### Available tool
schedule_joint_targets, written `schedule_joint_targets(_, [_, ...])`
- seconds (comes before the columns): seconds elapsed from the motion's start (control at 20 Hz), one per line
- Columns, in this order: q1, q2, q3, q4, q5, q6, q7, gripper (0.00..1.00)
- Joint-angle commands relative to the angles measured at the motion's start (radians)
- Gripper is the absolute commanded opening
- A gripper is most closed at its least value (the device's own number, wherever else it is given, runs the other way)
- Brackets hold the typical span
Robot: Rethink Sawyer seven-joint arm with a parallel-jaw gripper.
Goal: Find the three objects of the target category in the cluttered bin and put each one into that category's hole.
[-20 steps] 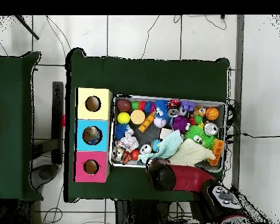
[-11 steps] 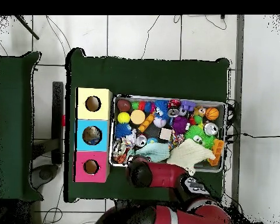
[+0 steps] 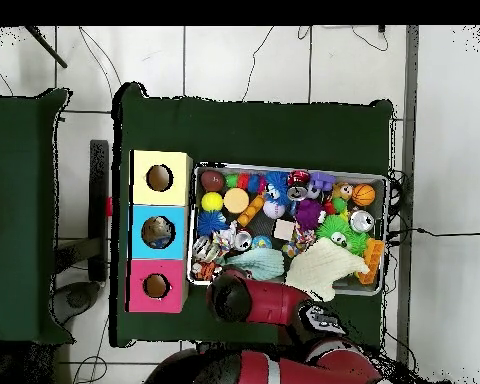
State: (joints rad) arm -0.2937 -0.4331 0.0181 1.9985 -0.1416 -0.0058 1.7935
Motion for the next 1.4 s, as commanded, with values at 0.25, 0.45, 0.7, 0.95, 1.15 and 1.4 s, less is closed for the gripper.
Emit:
schedule_joint_targets(0.25, [-0.049,0.024,0.031,-0.117,-0.023,0.075,0.055,1.00])
schedule_joint_targets(0.45, [-0.103,-0.092,0.043,-0.150,-0.068,0.258,-0.073,1.00])
schedule_joint_targets(0.7, [-0.151,-0.150,0.073,-0.171,-0.129,0.324,-0.123,1.00])
schedule_joint_targets(0.95, [-0.212,-0.175,0.122,-0.185,-0.185,0.390,-0.154,1.00])
schedule_joint_targets(1.15, [-0.250,-0.175,0.149,-0.179,-0.219,0.402,-0.143,1.00])
schedule_joint_targets(1.4, [-0.286,-0.152,0.167,-0.185,-0.268,0.400,-0.141,1.00])
